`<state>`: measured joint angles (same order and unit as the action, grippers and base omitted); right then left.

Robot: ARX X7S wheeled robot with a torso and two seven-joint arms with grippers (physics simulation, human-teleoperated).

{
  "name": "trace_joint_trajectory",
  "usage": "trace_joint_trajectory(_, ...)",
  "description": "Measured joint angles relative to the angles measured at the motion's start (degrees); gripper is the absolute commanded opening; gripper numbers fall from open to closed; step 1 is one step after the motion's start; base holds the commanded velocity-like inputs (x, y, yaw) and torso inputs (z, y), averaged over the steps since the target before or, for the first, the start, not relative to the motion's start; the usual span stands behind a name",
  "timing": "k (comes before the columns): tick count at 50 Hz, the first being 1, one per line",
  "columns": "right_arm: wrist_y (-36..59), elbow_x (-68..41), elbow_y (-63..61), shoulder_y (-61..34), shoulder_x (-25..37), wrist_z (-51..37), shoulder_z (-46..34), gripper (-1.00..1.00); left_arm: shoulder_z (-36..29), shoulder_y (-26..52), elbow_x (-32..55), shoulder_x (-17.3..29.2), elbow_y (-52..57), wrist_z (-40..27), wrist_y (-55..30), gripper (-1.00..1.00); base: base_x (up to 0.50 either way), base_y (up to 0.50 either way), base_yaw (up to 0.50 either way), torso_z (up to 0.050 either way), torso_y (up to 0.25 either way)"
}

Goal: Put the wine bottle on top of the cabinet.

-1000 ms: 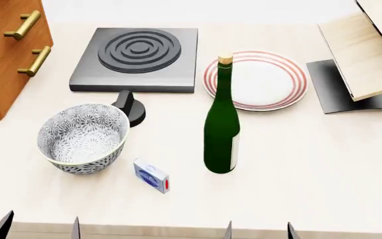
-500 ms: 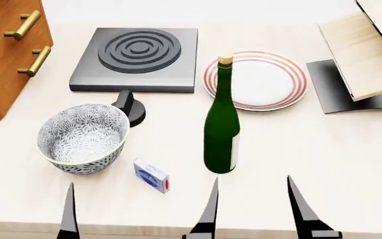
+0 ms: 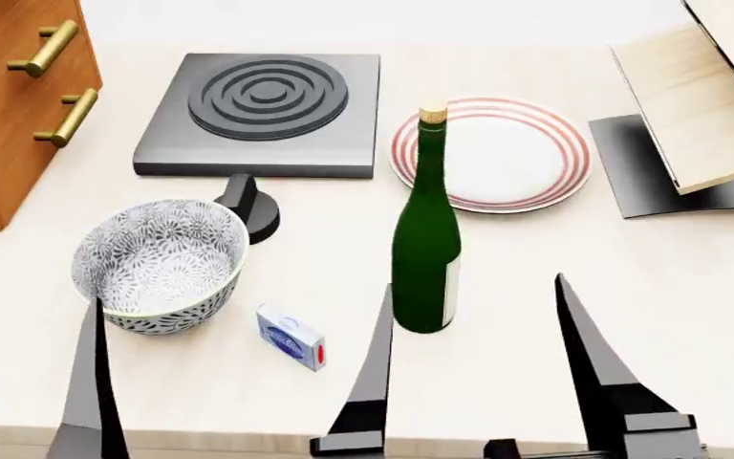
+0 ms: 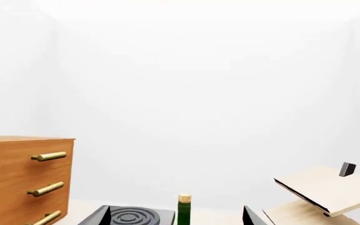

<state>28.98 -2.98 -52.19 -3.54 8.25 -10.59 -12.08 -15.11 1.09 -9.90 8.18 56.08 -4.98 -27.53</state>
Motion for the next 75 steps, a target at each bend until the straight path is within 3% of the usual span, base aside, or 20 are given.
trace_joint_trajectory(18,1.3,-1.9,-1.8,-0.8,1.0,-1.3,-0.3,1.0,-0.5,0.5,-1.8,-1.4,3.0,1.9,-1.9,1.0,0.05,0.0,0.0,0.0,0.0)
trace_joint_trajectory(52,1.3,-5.3,-3.3,-1.3,3.2,-4.0,-0.6,1.0,0.6,-0.1,-3.9,-4.3,3.3,5.5,-1.0,1.0,0.48,0.0,0.0,0.0,0.0)
trace_joint_trajectory(75,0.2,-5.8,-2.5,-1.6,5.1,-5.8,-1.9,1.0,0.6,-0.1,-3.9,-4.5,3.2,5.6,-1.1,1.0,0.0,0.07,0.0,0.0,0.001)
